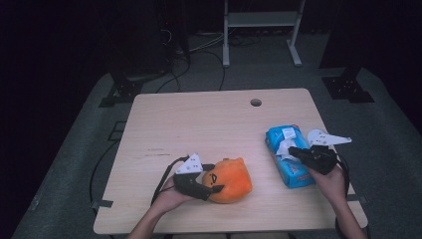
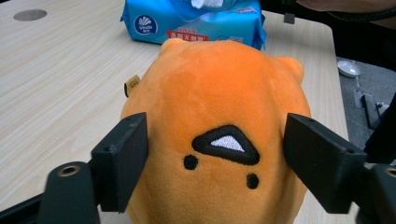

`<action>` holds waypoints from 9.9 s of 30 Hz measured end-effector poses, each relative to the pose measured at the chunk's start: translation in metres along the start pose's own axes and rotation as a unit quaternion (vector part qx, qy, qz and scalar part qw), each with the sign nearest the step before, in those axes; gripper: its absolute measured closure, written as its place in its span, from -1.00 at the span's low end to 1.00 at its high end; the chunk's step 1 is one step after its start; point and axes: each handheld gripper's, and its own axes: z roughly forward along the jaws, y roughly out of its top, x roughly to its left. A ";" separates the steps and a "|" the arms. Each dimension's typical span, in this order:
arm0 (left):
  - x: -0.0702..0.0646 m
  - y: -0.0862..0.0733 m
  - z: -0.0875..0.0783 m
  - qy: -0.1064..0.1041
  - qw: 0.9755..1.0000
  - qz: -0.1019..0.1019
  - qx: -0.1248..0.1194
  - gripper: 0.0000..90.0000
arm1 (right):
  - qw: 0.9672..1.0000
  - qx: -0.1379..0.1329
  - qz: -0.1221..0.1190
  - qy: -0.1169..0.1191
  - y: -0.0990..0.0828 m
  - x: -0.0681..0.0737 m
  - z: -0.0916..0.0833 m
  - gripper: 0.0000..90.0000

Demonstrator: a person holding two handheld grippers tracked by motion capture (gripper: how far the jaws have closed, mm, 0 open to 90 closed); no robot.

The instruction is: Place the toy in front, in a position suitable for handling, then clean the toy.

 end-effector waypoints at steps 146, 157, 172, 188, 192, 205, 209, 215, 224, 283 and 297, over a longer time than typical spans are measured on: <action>0.015 -0.001 0.007 0.030 0.999 -0.008 -0.015 -0.07 | 0.970 0.014 -0.167 0.177 0.022 0.152 0.032 0.82; 0.019 -0.004 0.008 0.029 0.999 -0.019 -0.022 -0.07 | 0.977 0.015 -0.143 0.159 0.019 0.132 0.030 0.82; 0.015 0.000 0.008 -0.022 0.999 -0.008 -0.021 -0.49 | 0.983 0.018 -0.105 0.150 0.018 0.117 0.036 0.82; 0.020 -0.005 0.010 -0.006 1.000 -0.012 -0.022 -0.19 | 0.981 0.004 -0.127 0.149 0.026 0.132 0.036 0.83; 0.019 -0.005 0.012 -0.008 1.000 -0.009 -0.023 -0.21 | 0.984 0.008 -0.107 0.145 0.022 0.122 0.038 0.82; 0.020 -0.008 0.010 -0.005 1.000 -0.010 -0.024 -0.24 | 0.982 0.010 -0.123 0.145 0.024 0.129 0.041 0.82; 0.019 -0.007 0.010 -0.003 1.000 -0.008 -0.023 -0.25 | 0.981 0.010 -0.123 0.147 0.024 0.129 0.041 0.82; 0.019 -0.006 0.013 -0.004 1.000 -0.003 -0.023 -0.25 | 0.979 0.004 -0.138 0.153 0.028 0.142 0.042 0.82; 0.021 -0.006 0.011 0.000 1.000 -0.008 -0.024 -0.21 | 0.979 0.005 -0.137 0.152 0.029 0.136 0.048 0.82; 0.020 0.001 0.013 0.009 0.999 -0.031 -0.015 -0.42 | 0.986 0.007 -0.106 0.128 0.023 0.120 0.043 0.83; 0.020 0.000 0.009 -0.003 1.000 -0.009 -0.013 -0.29 | 0.974 0.008 -0.168 0.149 0.029 0.163 0.047 0.83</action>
